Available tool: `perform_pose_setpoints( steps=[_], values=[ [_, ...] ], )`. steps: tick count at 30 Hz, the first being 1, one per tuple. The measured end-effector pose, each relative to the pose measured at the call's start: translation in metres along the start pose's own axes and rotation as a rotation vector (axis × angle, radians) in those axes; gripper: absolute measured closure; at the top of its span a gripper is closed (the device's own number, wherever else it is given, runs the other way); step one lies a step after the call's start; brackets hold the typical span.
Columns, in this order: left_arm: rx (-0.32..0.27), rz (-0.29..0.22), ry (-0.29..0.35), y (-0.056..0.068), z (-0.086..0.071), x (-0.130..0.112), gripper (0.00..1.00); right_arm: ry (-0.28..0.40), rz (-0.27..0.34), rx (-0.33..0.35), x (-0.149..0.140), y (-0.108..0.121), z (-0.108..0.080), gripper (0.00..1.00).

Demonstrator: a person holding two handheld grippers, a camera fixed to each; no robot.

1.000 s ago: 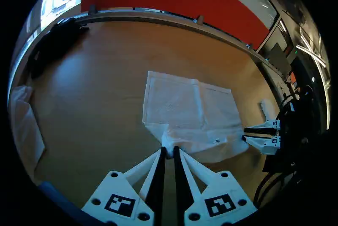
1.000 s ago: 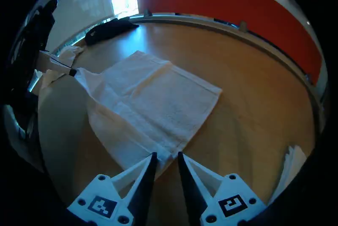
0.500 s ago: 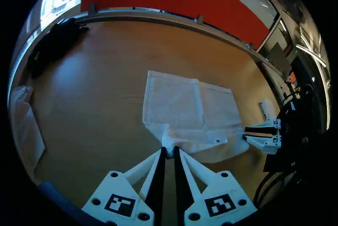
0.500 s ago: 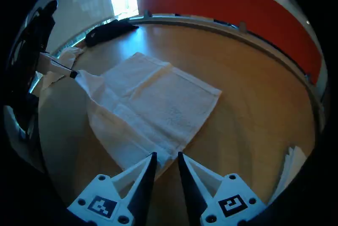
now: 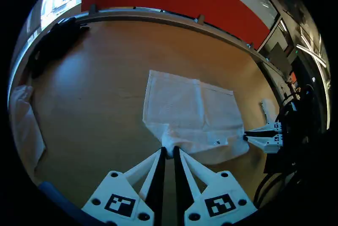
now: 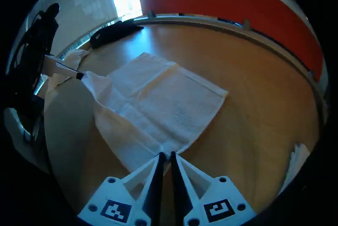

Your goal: Fold towel

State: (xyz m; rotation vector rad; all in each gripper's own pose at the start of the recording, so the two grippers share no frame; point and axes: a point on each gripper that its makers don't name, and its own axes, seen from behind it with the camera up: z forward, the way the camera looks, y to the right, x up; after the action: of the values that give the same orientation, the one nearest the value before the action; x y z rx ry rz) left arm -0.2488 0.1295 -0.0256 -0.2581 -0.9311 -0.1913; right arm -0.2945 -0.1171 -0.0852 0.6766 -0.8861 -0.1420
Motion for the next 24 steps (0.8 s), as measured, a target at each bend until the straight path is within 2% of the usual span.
perform_pose_setpoints(
  steps=[9,24],
  values=[
    [0.002,-0.002,-0.001,0.0,-0.001,0.0,0.86,0.014,-0.037,-0.023,0.005,0.004,-0.005,0.89],
    [0.005,-0.015,0.0,-0.002,-0.007,-0.002,0.86,0.041,-0.053,-0.029,0.018,0.003,-0.014,0.89]
  ],
)
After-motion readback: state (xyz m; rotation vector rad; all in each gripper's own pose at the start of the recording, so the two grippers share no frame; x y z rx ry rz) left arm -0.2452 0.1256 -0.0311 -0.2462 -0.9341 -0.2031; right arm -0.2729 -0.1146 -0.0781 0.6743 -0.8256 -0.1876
